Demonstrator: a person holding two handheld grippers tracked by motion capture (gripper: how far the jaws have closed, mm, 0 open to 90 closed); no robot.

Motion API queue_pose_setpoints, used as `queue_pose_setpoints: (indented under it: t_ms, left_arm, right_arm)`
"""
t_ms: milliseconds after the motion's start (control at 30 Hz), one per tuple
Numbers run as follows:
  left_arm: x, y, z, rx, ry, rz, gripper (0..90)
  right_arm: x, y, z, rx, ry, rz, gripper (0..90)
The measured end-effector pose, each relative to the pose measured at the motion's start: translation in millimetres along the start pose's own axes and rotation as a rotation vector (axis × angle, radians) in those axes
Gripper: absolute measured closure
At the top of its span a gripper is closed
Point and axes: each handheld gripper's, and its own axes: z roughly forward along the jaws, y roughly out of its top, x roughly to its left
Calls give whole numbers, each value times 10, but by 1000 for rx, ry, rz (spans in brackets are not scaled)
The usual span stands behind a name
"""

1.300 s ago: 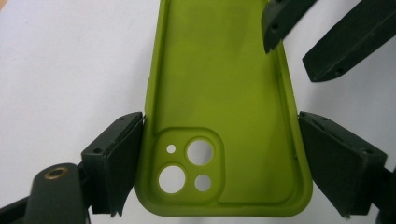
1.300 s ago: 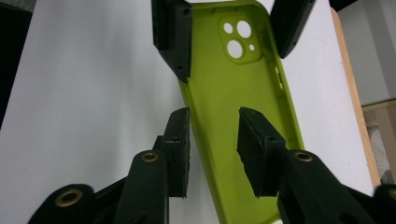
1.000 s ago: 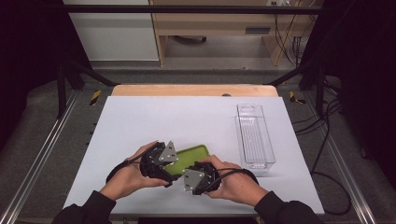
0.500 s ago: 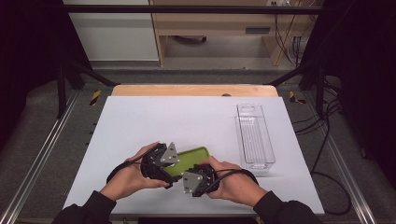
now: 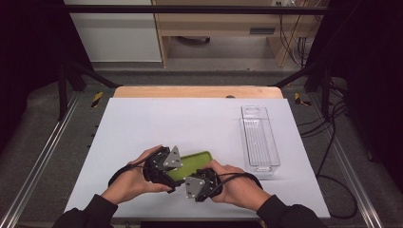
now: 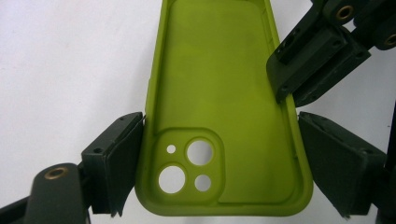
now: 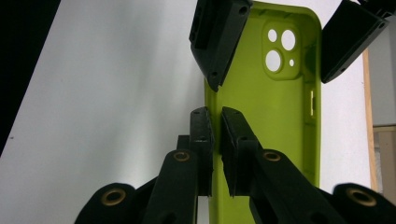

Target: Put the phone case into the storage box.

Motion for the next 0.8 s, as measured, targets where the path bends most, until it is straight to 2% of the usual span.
queue_pose_setpoints:
  t_ms: [800]
  left_arm:
    - [4,-35,28,-6,-25,-7,162]
  right_arm:
    - [12,-8,23,3,33,20,864]
